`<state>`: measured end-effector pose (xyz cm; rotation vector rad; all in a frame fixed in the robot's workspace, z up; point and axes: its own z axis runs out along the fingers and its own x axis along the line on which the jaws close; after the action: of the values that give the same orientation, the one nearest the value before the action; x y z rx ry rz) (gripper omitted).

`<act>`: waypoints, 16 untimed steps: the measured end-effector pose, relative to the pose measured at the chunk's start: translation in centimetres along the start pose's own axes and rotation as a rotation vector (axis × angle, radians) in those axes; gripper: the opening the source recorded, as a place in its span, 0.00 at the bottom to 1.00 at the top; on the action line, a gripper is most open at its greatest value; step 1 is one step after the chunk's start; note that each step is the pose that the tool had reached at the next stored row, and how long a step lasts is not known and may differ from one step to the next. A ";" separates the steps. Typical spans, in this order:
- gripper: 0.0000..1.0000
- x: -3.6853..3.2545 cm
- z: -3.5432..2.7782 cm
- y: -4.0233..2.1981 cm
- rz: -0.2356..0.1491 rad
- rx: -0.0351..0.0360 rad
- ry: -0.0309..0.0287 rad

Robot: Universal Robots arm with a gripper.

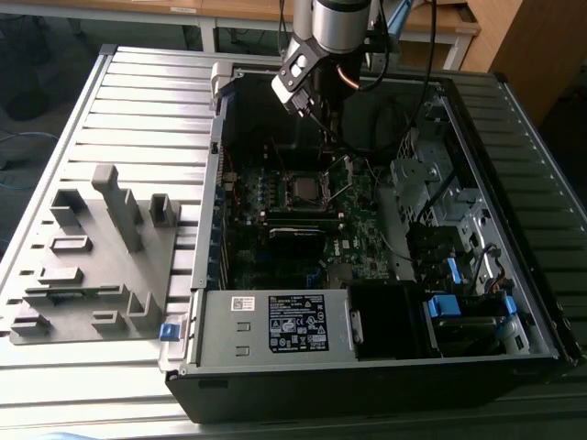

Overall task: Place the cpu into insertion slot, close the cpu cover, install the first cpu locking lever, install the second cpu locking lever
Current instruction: 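Close the cpu cover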

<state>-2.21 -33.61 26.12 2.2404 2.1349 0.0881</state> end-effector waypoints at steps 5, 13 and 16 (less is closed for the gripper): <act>0.11 0.02 0.04 0.50 0.000 0.0000 0.0000; 0.11 0.09 0.15 1.81 0.000 0.0000 -0.0001; 0.11 0.11 0.19 2.34 0.000 0.0000 -0.0001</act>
<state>0.14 -33.61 26.10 2.2404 2.1349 0.0880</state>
